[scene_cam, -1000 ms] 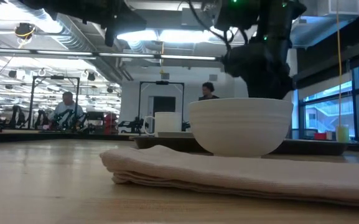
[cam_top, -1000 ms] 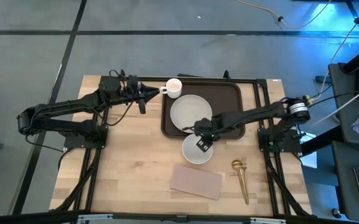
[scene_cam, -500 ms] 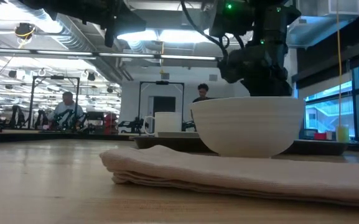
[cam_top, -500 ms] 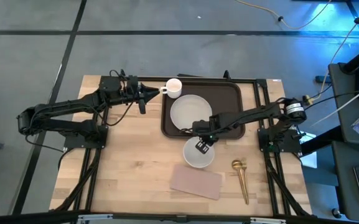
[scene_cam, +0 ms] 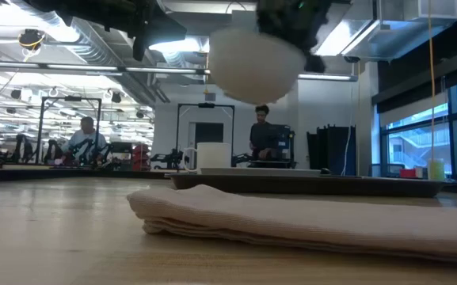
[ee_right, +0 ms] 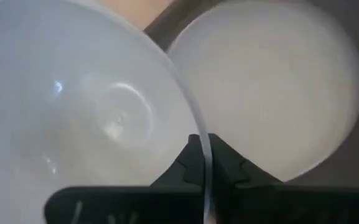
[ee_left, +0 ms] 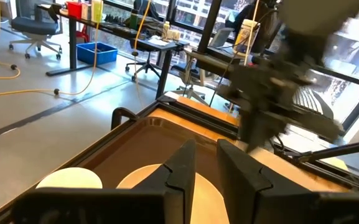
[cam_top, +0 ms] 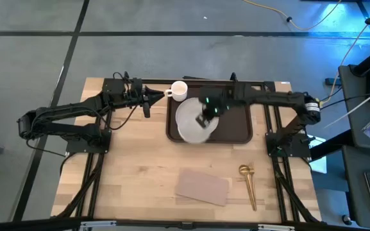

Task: Set up tray
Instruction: Put the white bowl on the gray plate on the black serving tray

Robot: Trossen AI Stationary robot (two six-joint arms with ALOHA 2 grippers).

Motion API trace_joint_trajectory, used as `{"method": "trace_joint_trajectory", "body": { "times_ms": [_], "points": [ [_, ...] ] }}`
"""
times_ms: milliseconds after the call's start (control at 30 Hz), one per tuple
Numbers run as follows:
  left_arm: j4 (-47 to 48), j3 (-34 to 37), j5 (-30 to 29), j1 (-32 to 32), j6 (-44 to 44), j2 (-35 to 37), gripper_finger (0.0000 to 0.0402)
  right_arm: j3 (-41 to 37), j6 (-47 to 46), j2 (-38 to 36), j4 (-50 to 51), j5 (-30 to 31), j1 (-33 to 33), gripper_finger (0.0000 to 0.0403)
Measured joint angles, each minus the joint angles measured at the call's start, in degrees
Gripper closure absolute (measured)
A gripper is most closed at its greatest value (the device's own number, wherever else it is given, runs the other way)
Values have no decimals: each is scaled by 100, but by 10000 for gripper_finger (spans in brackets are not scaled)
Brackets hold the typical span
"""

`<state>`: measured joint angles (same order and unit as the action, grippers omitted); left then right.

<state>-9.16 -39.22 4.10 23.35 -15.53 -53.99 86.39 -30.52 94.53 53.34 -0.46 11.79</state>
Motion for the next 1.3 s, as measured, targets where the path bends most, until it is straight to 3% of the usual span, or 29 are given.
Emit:
{"method": "trace_joint_trajectory", "body": {
  "times_ms": [233,633,767,1300],
  "points": [
    [6,0,0,0,32,-1,343,-8,855,647,150,3,1011,401],
    [49,0,0,0,27,-1,343,-42,1434,1779,-296,-371,1338,401],
    [49,0,0,0,27,-1,343,-42,1431,1836,-299,-564,1454,401],
    [48,0,0,0,27,-1,343,-39,1453,1837,-243,-346,1617,378]
  ]
}}
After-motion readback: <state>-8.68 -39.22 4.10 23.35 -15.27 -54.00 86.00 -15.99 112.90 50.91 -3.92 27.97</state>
